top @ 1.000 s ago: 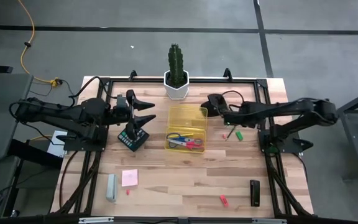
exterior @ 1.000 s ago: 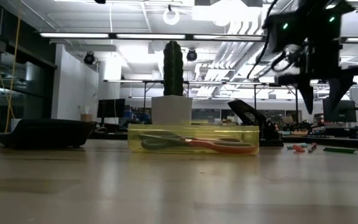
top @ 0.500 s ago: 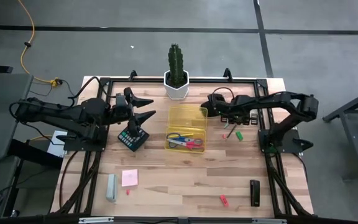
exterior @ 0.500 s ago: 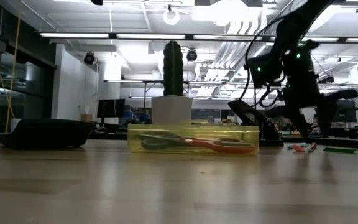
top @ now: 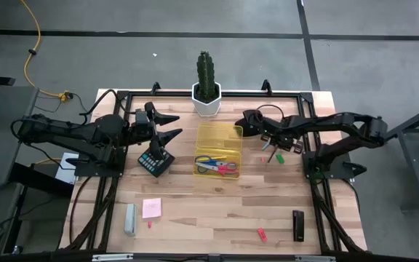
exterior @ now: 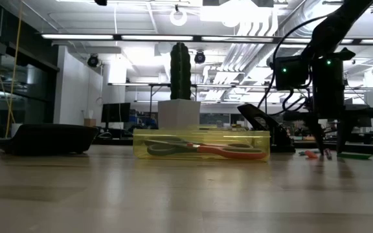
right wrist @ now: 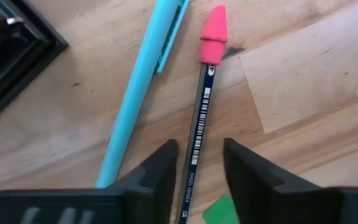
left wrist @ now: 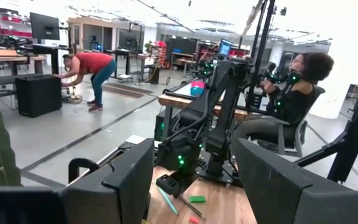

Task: Pack school essentials
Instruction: Put the pencil into the supply box

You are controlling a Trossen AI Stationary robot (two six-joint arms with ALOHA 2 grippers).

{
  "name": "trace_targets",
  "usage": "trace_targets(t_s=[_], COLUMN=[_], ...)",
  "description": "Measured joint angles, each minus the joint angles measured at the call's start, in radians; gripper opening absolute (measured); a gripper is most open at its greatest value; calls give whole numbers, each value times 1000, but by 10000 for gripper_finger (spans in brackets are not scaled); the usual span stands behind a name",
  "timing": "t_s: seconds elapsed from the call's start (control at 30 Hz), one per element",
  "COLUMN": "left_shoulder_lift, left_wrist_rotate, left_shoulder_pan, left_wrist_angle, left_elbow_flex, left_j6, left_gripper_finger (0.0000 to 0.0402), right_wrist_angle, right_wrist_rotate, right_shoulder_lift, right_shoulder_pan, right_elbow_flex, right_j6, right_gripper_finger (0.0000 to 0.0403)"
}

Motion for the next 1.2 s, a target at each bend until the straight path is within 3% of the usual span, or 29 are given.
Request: trace_targets(t_s=[0.23,0.37,0.47,0.67,0.8,1.0,1.2], left_shoulder_lift=[0,0,0,0,0,0,0], left_wrist_rotate=[-69,-74,-68,12,27,-27,-89], left_shoulder_pan=[4,4,4,4,4,4,4], left_wrist_angle=[0,0,-1,-22,-44,-62,-61], left_elbow_flex=[0,0,0,0,0,0,0], left_j6=[0,0,0,-19,-19,24,-21], left_gripper_finger=[213,213,213,213,213,213,213], right_wrist_angle=[8,-17,-89,-232,-227,60,447], right_wrist_rotate=[31,47,124,169,221,258,252], right_shoulder_lift=[-4,-22,-66,-275,-459,-670,-717], right_shoulder_pan=[-4,-5,-4,33,79,185,299], right_elbow_flex=[-8,2,10,57,114,154,146], right_j6=[7,-72,-129,-238,-345,-663,-984], right_gripper_finger=[12,11,5,2,2,1,1])
